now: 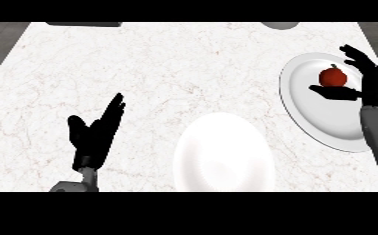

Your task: Pick the bell pepper from the plate and place it in the plate

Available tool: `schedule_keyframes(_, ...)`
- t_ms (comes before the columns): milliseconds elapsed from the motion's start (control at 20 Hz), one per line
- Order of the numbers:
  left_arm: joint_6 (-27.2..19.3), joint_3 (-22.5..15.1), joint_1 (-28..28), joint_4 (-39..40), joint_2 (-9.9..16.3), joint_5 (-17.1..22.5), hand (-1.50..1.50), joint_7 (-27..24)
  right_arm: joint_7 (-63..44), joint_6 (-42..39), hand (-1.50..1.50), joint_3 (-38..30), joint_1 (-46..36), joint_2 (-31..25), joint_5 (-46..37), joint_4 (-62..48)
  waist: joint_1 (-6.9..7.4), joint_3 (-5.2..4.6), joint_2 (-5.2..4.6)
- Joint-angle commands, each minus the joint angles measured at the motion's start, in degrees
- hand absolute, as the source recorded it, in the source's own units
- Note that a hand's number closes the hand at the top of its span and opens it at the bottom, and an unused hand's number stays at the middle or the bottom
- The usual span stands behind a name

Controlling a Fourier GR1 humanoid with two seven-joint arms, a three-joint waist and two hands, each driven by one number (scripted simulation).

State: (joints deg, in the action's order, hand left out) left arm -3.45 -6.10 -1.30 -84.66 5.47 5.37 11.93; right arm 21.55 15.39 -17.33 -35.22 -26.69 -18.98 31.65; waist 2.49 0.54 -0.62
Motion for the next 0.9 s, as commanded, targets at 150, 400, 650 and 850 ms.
schedule_keyframes(150, 1.0, 1.2, 1.6, 1.7, 1.0, 1.1, 0.0, 2.1, 10.1, -4.8, -1.5, -10.0, -4.7, -1.6, 10.6, -4.2, -0.83, -0.35, -0.06)
schedule_keyframes(400, 1.7, 1.8, 2.2, 2.3, 1.6, 1.0, 0.0, 1.5, 10.9, -13.8, -1.5, -13.7, -2.6, -7.5, 14.6, -9.2, -1.74, -0.44, 0.23)
schedule_keyframes(650, 1.3, 1.7, 1.7, 1.9, 0.8, 0.9, 0.0, 2.2, 13.9, -28.6, -1.5, -14.7, 1.2, -12.4, 17.3, -12.5, -1.93, -0.42, 0.25)
schedule_keyframes(850, 2.1, 2.7, 1.6, 2.6, 1.4, 1.1, 0.0, 1.3, 16.3, -36.6, -1.5, -12.6, 6.5, -14.8, 16.7, -10.7, -2.55, -0.52, 0.54)
